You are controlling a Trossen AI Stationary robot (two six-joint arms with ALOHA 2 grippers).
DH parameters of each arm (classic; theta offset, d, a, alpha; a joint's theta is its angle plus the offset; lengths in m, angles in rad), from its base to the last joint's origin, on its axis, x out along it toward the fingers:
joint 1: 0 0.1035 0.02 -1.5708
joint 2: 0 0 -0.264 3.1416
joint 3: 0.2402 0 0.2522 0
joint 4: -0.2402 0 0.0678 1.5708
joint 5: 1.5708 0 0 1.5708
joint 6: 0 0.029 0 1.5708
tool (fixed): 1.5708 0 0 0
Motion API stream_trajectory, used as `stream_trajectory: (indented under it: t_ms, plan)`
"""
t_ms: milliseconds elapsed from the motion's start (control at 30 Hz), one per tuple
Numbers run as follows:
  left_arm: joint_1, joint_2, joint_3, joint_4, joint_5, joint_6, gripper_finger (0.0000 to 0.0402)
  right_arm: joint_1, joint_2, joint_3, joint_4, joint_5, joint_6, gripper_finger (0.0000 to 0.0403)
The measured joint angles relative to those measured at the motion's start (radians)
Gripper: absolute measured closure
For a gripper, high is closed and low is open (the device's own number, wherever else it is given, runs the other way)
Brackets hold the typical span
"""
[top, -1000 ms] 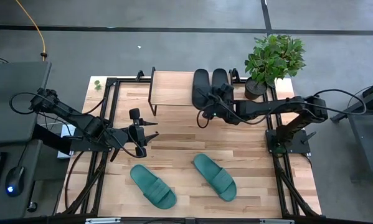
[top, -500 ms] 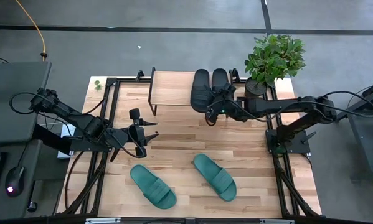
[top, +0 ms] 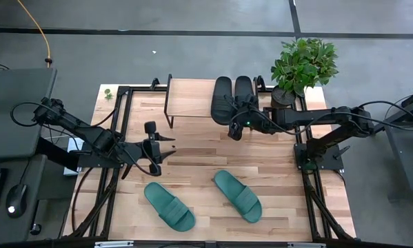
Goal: Pick and place slides into the shelf
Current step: Put the left green slipper on the shelf
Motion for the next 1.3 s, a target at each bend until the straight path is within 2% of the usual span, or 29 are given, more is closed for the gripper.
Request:
stream_trajectory:
  t_ms: [367, 567, 900, 1300]
  plan:
    - [0.0, 0.0, 0.0, 0.001, 0.13, -0.044, 0.0222, 0.0, 0.0, 0.0, 0.001, -0.284, 0.049, 0.0185]
    - [0.0, 0.0, 0.0, 0.003, 0.192, -0.074, 0.0222, 0.006, 0.001, 0.0, 0.001, -0.378, 0.092, 0.0185]
    - [0.0, 0.0, 0.0, 0.012, 0.313, -0.126, 0.0222, 0.106, 0.001, 0.0, 0.012, -0.387, 0.068, 0.0185]
    - [-0.001, 0.0, 0.0, -0.007, 0.494, -0.151, 0.0222, 0.184, 0.001, -0.001, 0.14, -0.386, 0.017, 0.0185]
